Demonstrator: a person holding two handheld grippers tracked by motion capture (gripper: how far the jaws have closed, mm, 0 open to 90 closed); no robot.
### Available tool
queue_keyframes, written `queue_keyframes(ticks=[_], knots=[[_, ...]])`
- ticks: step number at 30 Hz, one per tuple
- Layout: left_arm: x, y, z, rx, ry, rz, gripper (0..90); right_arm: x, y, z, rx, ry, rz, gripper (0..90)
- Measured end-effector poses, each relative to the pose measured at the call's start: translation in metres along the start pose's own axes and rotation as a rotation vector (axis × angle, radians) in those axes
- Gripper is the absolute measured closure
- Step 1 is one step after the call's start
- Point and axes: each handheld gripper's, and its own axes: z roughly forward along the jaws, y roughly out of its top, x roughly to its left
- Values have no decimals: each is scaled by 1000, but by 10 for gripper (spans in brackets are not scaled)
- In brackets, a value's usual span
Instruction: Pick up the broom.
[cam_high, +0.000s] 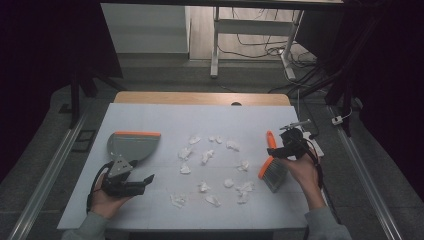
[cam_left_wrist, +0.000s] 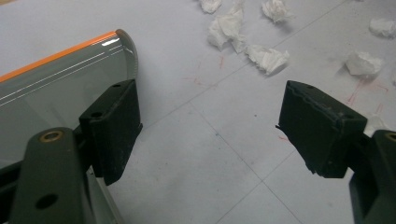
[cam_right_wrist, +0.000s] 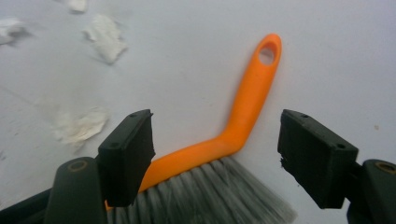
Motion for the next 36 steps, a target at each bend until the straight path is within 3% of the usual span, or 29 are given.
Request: queue_keyframes(ticks=[7,11,19,28,31,36], knots=[[0,-1,-1,1,2,0,216,-8,9,33,131,-26,57,312],[0,-1,0,2,1,-1,216,-9,9,44,166,-25,72,319],[-1,-1,0,4,0,7,218,-13,11,53,185,-34,92,362],[-1,-1,1,11,-2,8,218,-19,11,58,217,-65,124,514],[-1,-1,1,10,0,10,218,-17,13,58,231,-62,128,600],[-2,-2,1,11,2,12,218,-14,16,59,246,-78,139,663]])
